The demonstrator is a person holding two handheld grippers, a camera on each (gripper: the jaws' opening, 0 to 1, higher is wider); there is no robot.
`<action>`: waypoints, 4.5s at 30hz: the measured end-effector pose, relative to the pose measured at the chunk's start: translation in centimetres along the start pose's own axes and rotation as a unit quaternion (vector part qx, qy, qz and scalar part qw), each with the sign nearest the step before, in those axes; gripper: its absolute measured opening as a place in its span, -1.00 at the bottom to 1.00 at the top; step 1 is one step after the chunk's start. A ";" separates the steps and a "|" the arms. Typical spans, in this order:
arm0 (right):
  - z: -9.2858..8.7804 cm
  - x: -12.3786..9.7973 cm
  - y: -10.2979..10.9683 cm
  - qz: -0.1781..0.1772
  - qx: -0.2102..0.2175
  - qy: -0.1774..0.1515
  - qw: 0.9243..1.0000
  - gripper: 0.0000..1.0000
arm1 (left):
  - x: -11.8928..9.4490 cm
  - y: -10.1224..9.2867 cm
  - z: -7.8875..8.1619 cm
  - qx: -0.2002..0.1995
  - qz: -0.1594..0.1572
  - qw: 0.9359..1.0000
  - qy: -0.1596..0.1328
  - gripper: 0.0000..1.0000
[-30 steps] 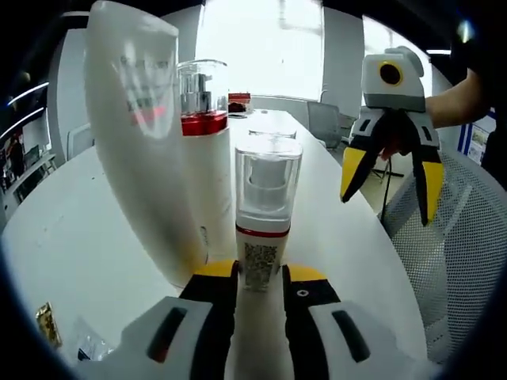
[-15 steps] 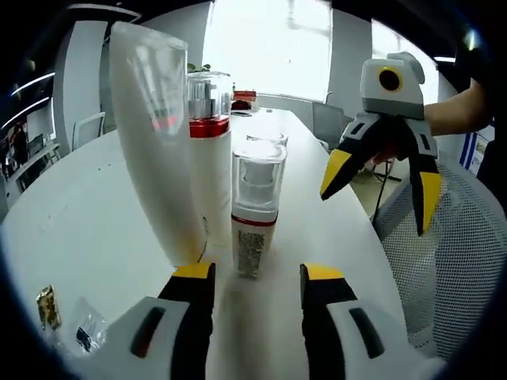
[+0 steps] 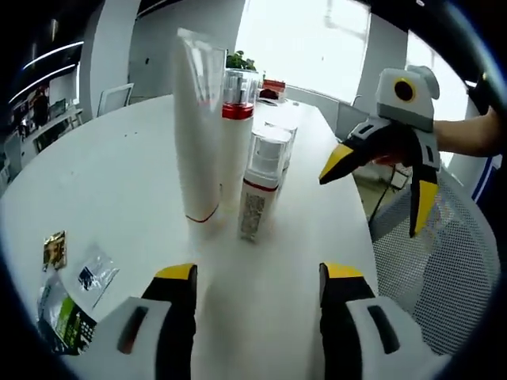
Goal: Arrange the skincare products in the storage area until every visible bottle or jar stands upright without overlapping.
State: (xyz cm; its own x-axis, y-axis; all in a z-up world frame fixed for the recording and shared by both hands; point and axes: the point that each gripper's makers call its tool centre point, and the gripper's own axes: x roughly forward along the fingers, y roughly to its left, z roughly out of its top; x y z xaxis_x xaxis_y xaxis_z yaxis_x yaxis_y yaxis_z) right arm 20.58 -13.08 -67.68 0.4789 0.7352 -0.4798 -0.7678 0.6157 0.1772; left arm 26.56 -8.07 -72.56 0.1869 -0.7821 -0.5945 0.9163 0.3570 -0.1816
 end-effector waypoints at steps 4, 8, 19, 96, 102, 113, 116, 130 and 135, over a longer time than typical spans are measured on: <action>-0.1 -0.1 0.3 0.003 0.002 0.002 1.000 0.18 | -1.2 -0.3 -0.4 -0.012 0.011 1.000 -0.004 0.23; -0.1 -0.3 0.3 0.000 0.007 0.000 1.000 0.26 | -2.8 -0.5 -1.0 -0.028 0.027 0.999 -0.005 0.31; -0.4 -0.4 1.6 0.005 -0.002 0.005 1.000 0.43 | -7.0 -1.1 -3.4 -0.085 0.078 0.993 -0.015 0.54; -1.3 -1.2 1.8 -0.045 -0.003 0.024 0.999 0.99 | -15.4 1.3 -7.5 -0.234 0.265 0.935 -0.011 0.98; -1.4 -1.3 1.5 -0.052 0.000 0.028 0.998 0.99 | -14.6 3.3 -6.8 -0.238 0.280 0.930 -0.010 0.98; -1.8 -1.5 1.1 -0.061 0.005 0.034 0.998 0.99 | -13.5 6.6 -7.4 -0.251 0.300 0.920 0.027 0.98; -1.9 -1.5 1.1 -0.062 0.007 0.035 0.997 0.99 | -12.8 7.5 -7.0 -0.253 0.299 0.920 0.024 0.98; -2.1 -1.4 0.7 -0.068 0.015 0.042 0.997 0.99 | -11.3 12.1 -6.4 -0.269 0.336 0.902 0.046 0.97; -2.2 -1.5 0.5 -0.072 0.020 0.043 0.996 0.99 | -11.7 13.2 -6.8 -0.282 0.362 0.887 0.046 0.93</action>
State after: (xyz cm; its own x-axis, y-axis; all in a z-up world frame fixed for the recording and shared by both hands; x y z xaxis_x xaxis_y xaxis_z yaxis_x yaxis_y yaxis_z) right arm 18.53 -14.48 -68.77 0.5428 0.6126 -0.5745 -0.6754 0.7250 0.1350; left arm 34.08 9.27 -73.31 0.6003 -0.2075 -0.7724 0.2393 0.9681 -0.0740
